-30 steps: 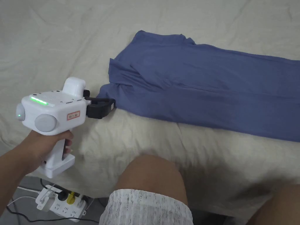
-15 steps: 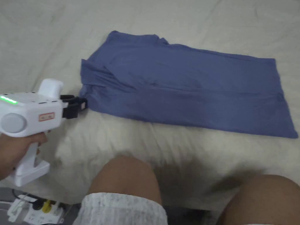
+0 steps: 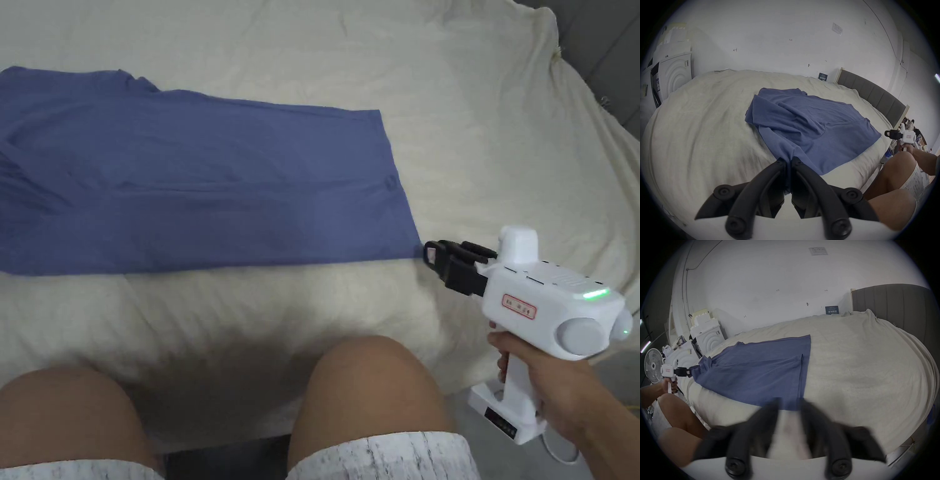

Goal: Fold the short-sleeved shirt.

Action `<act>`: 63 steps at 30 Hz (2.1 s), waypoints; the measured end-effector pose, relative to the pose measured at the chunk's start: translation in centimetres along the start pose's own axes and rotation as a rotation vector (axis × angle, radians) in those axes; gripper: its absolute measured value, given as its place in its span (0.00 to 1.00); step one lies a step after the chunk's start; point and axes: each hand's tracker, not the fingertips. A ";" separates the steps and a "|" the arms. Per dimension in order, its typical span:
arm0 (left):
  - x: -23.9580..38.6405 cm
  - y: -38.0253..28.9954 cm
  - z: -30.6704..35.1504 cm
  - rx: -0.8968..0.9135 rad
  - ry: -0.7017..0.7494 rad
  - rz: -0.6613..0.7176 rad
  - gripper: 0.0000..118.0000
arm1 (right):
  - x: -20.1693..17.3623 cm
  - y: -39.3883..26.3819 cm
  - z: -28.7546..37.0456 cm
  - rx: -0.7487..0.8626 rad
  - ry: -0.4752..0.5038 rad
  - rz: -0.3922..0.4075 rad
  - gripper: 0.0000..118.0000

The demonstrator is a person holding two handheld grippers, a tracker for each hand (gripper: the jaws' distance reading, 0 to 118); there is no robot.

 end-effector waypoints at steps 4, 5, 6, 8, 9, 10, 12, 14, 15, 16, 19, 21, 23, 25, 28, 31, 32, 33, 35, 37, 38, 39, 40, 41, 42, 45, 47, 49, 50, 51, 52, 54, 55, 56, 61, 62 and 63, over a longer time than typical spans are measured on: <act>0.5 0.6 0.1 -0.006 0.004 0.008 0.05 | -0.3 0.0 -0.9 -0.021 -0.034 0.051 0.82; 0.6 0.7 0.1 -0.006 0.005 0.011 0.05 | -0.3 -0.1 -1.3 -0.026 -0.043 0.068 0.83; 0.6 0.8 0.1 -0.006 0.005 0.014 0.05 | -0.1 -0.2 -1.7 -0.029 -0.044 0.087 0.83; 0.7 0.7 -0.2 -0.015 0.005 0.013 0.05 | 0.5 -0.6 -2.7 -0.045 -0.054 0.091 0.83; 0.7 0.8 -0.3 -0.017 0.006 0.008 0.05 | 0.6 -0.9 -3.0 -0.043 -0.053 0.094 0.83; 0.8 0.8 -0.3 -0.019 0.007 0.006 0.05 | 0.6 -1.1 -3.1 -0.037 -0.045 0.101 0.83; 1.7 1.0 -0.5 -0.021 0.008 0.006 0.05 | 0.3 -1.4 -3.3 -0.026 -0.061 0.146 0.83; 1.9 1.0 -0.6 -0.025 0.007 0.011 0.05 | 0.1 -1.7 -3.5 -0.034 -0.068 0.169 0.83; 1.9 0.8 -0.3 -0.026 0.010 0.008 0.05 | 0.2 -1.9 -3.4 -0.021 -0.069 0.183 0.83; 1.8 0.7 -0.3 -0.029 0.011 0.007 0.05 | 0.2 -1.9 -3.4 -0.026 -0.072 0.185 0.82; 1.9 0.7 -0.3 -0.036 0.011 0.008 0.05 | 0.4 -1.9 -3.1 -0.011 -0.079 0.196 0.69; 1.9 0.6 -0.3 -0.039 0.012 0.007 0.05 | 0.3 -2.0 -3.1 -0.007 -0.078 0.225 0.60; 1.9 0.7 -0.5 -0.040 0.011 0.009 0.05 | 0.0 -2.0 -2.9 0.005 -0.077 0.260 0.52; 1.4 0.8 -0.9 -0.042 0.007 0.012 0.05 | 0.0 -2.0 -3.1 -0.012 -0.063 0.253 0.35; 1.3 0.6 -0.7 -0.046 0.005 0.009 0.05 | -2.8 -1.3 -3.8 -0.021 -0.055 0.239 0.23; 1.3 0.5 -0.6 -0.046 0.001 0.011 0.05 | -2.7 -1.0 -3.8 -0.021 -0.055 0.218 0.08; 1.3 0.6 -0.6 -0.044 -0.001 0.012 0.05 | -2.8 -0.9 -3.9 -0.021 -0.053 0.221 0.07; 1.3 0.6 -0.5 -0.045 -0.007 0.015 0.05 | -3.0 -0.8 -4.0 -0.040 -0.053 0.211 0.06; 1.4 0.6 -0.4 -0.042 -0.008 0.012 0.05 | -2.9 -0.3 -4.1 -0.041 -0.045 0.195 0.06; 1.3 0.6 -0.3 -0.041 -0.017 0.015 0.05 | -3.1 0.0 -4.0 -0.038 -0.044 0.192 0.05; 1.2 0.6 -0.2 -0.042 -0.025 0.024 0.05 | -3.2 0.1 -4.0 -0.036 -0.046 0.194 0.05; 1.2 0.6 -0.1 -0.041 -0.026 0.028 0.05 | -3.0 0.0 -4.1 -0.039 -0.042 0.191 0.05; 1.3 0.6 -0.1 -0.041 -0.026 0.026 0.05 | -3.0 0.0 -3.9 -0.035 -0.040 0.191 0.05; 1.3 0.6 0.0 -0.040 -0.029 0.026 0.05 | -2.9 0.2 -3.8 -0.035 -0.032 0.186 0.05; 1.3 0.5 0.1 -0.040 -0.031 0.028 0.05 | -3.0 0.4 -3.7 -0.035 -0.033 0.187 0.05; 1.3 0.4 0.4 -0.037 -0.036 0.038 0.05 | -3.1 1.0 -3.2 -0.014 -0.014 0.171 0.05; 1.4 0.4 0.6 -0.032 -0.037 0.040 0.05 | -3.0 1.8 -2.7 -0.017 0.009 0.138 0.05; 0.8 1.2 0.5 -0.024 -0.053 0.068 0.05 | -3.1 2.1 -2.4 0.002 0.000 0.148 0.05; 0.7 1.2 0.8 -0.011 -0.045 0.068 0.05 | -3.1 2.4 -2.4 -0.005 0.010 0.144 0.05; 0.7 1.2 0.9 -0.010 -0.049 0.072 0.05 | -2.1 2.0 -2.6 0.002 0.007 0.147 0.05; 0.7 1.1 1.1 -0.009 -0.049 0.070 0.05 | -2.0 2.1 -2.6 0.009 0.007 0.153 0.05; 0.7 1.0 1.4 -0.001 -0.048 0.064 0.05 | -2.1 2.3 -2.3 0.012 0.014 0.153 0.05; 0.5 1.1 1.5 -0.007 -0.058 0.070 0.05 | -2.2 2.6 -2.1 0.010 0.019 0.150 0.05; 0.6 1.0 1.7 -0.006 -0.060 0.072 0.05 | -2.2 2.8 -1.9 0.009 0.023 0.150 0.05; 0.8 1.0 3.0 0.015 -0.061 0.085 0.05 | -2.3 3.0 -1.2 0.006 0.026 0.165 0.05; 0.9 0.9 3.2 0.016 -0.065 0.086 0.05 | -2.4 3.0 -1.1 0.005 0.026 0.162 0.05; 1.0 0.8 3.4 0.024 -0.055 0.080 0.05 | -2.2 3.0 -0.9 0.008 0.027 0.165 0.05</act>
